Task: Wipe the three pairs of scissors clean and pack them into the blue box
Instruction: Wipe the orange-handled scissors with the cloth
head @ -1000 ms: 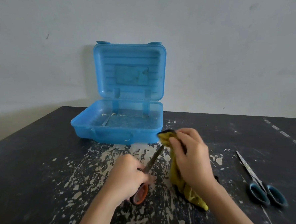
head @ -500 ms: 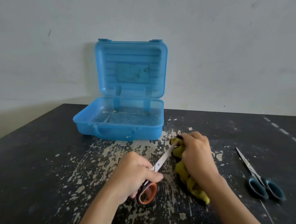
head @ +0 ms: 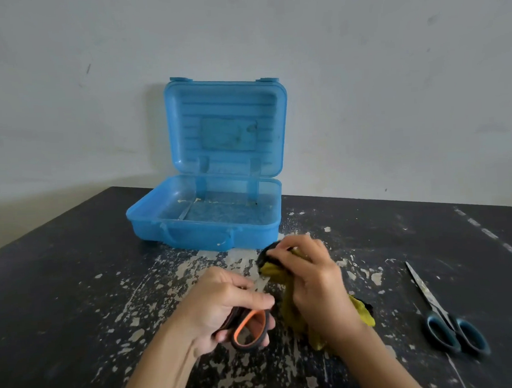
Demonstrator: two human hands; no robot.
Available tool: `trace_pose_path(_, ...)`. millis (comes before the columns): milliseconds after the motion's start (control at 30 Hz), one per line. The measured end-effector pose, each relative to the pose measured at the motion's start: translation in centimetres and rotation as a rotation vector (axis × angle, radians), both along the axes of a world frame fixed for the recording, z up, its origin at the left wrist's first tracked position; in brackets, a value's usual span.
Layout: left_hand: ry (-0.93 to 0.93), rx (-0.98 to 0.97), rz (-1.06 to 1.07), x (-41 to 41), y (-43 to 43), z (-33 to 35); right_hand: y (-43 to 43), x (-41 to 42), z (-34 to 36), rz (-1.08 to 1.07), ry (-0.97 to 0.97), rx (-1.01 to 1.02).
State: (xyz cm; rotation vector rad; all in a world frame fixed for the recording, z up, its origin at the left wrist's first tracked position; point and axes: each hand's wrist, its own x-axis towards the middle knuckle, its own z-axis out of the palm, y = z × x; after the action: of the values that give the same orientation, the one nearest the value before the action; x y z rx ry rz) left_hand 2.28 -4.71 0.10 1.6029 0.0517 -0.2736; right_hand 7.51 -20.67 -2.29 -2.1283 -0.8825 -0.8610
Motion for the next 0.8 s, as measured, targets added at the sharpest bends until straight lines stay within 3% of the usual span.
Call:
trace_pose_path(100, 0.001, 0.044, -0.038, 0.1, -0.2, -0.3, -0.3, 1.7, -0.4, -0.153, 0.021, 0.049)
trace_pose_path(267, -0.005, 0.071, 0.035, 0.3, -0.4, -0.5, -0.9, 3.1, 0.0, -0.319, 0.52, 0.355)
trace_pose_path(367, -0.069, 0.068, 0.142, 0.4, -0.6, -0.3, -1.4, 2.1, 1.3, -0.158, 0.689, 0.583)
trace_pose_path(433, -0.082, 0.063, 0.176, 0.7, -0.7, -0.7, -0.7, 0.3, 2.2, 0.058, 0.623, 0.5)
trace_pose_path(500, -0.102, 0.074, 0.171, 0.8, -0.9, -0.9, 0.4, -1.0, 1.6, 0.156, 0.393, 0.208)
trace_pose_path(567, -0.123, 0.113, 0.17, 0.8, -1.0, -1.0, 1.1, -0.8, 0.2, 0.086, 0.15, 0.025)
trace_pose_path(633, -0.126, 0.149, 0.171, 0.6, -1.0, -1.1, 1.0, 0.4, -0.4, -0.003, 0.076, 0.029)
trace_pose_path(700, -0.137, 0.186, 0.186, 0.5, -0.8, -1.1, 0.5, 1.1, 0.1, -0.129, 0.107, 0.117)
trace_pose_path(800, -0.158, 0.154, 0.177, 0.6, -1.1, -0.9, -0.5, 1.8, 0.7, -0.295, 0.473, 0.367)
